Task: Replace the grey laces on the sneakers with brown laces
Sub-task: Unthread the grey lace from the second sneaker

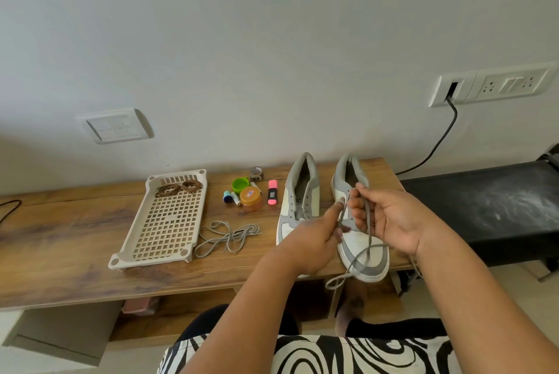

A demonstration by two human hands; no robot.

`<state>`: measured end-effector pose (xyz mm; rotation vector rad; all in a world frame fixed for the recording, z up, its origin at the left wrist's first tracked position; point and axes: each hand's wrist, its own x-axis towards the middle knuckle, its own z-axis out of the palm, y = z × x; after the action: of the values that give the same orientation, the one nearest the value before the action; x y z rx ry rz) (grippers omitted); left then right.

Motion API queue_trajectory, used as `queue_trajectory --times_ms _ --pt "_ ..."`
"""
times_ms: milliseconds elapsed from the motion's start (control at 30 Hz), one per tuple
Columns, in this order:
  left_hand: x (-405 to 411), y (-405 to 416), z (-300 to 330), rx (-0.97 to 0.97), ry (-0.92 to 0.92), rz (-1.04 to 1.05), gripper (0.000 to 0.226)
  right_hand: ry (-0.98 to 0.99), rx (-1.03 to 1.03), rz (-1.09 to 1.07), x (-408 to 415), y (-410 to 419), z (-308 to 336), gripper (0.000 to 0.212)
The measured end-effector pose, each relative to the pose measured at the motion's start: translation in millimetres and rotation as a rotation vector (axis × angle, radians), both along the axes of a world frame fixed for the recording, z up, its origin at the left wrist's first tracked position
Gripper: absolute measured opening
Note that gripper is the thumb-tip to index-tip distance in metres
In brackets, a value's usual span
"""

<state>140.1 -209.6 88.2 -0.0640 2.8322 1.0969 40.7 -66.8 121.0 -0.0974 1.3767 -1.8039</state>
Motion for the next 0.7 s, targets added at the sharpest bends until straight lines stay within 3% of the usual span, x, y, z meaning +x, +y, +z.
queue_trajectory --times_ms 167,267,333,367,433,500,533,600,700 --pt "0 -1 -3 0.346 0.006 0.008 0.027 -0.13 -0.183 -0.158 -10 6 -2 0.02" --pt "5 -4 7 0.627 -0.055 0.019 0.023 -0.209 -0.379 -0.354 -21 12 -5 0.019" --pt "7 -6 13 0.738 -0.057 0.046 0.023 -0.17 -0.384 -0.481 -29 18 -8 0.018" --pt "8 -8 15 0.767 -0.061 0.063 0.022 -0.083 -0.285 -0.511 -32 20 -11 0.02" --pt "7 -11 15 0.796 -0.08 0.077 0.024 0.272 0.216 -0.465 -36 21 -19 0.029" --pt "6 -13 13 0.814 -0.122 0.079 0.026 0.681 0.743 -0.276 -32 19 -26 0.045" --pt "5 -14 13 0.832 -0.159 0.082 0.027 0.815 0.839 -0.193 -28 15 -26 0.052" --pt "4 -15 13 0.898 -0.256 0.125 0.029 0.904 0.795 -0.071 -16 4 -23 0.058" --pt "2 -17 13 1.074 -0.365 0.293 0.03 0.868 0.59 0.195 -2 -8 -19 0.046"
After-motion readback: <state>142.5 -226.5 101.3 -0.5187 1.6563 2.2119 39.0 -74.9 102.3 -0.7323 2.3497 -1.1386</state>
